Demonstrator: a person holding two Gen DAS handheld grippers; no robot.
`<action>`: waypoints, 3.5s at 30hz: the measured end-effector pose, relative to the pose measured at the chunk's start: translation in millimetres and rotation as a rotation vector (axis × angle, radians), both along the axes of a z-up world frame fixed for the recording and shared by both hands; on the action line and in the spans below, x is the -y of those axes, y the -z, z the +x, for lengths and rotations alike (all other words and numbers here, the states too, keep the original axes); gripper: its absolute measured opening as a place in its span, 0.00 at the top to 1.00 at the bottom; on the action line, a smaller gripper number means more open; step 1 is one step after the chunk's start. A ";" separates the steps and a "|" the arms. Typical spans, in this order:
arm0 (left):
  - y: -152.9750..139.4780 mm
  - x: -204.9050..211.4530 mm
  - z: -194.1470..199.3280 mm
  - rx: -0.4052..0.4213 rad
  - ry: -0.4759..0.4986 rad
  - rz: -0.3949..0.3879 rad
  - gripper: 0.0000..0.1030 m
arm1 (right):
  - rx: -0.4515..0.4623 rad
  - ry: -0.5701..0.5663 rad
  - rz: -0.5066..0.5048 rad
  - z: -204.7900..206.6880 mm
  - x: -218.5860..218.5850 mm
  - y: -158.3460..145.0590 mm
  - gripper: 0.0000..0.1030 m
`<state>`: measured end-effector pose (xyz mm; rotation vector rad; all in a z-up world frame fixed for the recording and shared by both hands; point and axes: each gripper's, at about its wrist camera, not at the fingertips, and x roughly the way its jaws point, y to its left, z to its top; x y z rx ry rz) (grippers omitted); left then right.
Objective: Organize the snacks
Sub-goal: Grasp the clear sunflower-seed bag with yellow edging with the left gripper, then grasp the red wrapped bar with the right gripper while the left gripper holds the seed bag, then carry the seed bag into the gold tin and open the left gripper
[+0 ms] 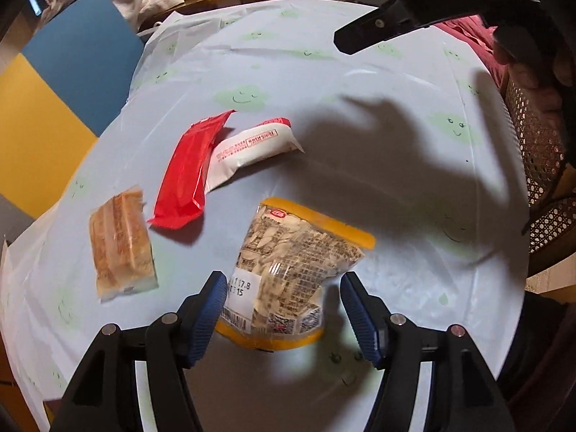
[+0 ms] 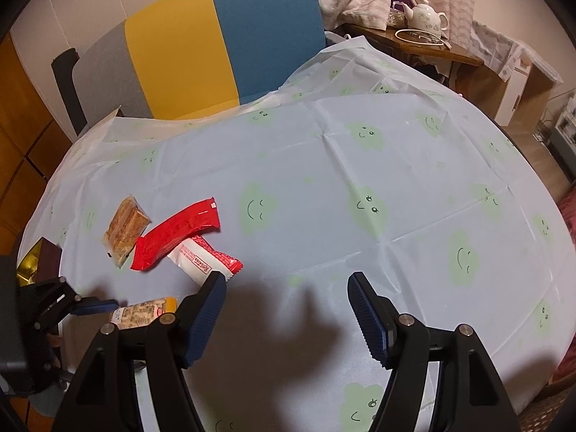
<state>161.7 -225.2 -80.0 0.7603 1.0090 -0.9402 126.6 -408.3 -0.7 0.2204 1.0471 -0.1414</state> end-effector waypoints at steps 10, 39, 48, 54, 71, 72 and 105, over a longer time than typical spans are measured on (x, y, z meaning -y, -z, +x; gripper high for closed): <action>9.7 -8.8 16.7 -0.082 -0.187 -0.070 0.41 | -0.015 0.004 -0.015 2.3 0.2 3.3 0.31; -2.7 -144.4 -97.8 0.028 -0.694 -0.259 0.49 | -0.117 -0.020 0.316 69.5 -65.0 40.8 0.31; -4.0 -149.1 -99.3 0.019 -0.688 -0.298 0.48 | -0.163 0.005 0.206 135.5 -100.2 72.9 0.38; -4.2 -149.8 -99.6 0.011 -0.697 -0.310 0.48 | -0.156 -0.258 0.040 146.3 -138.5 73.2 0.50; -4.1 -143.7 -103.0 0.030 -0.730 -0.289 0.48 | -0.280 -0.721 -0.026 49.7 -205.3 73.2 0.15; -4.0 -143.2 -103.3 0.031 -0.734 -0.287 0.48 | -0.268 -0.684 0.001 49.0 -205.1 72.3 0.15; -3.8 -143.1 -115.3 0.067 -0.768 -0.250 0.48 | -0.073 -0.490 -0.063 -88.9 -180.4 65.7 0.55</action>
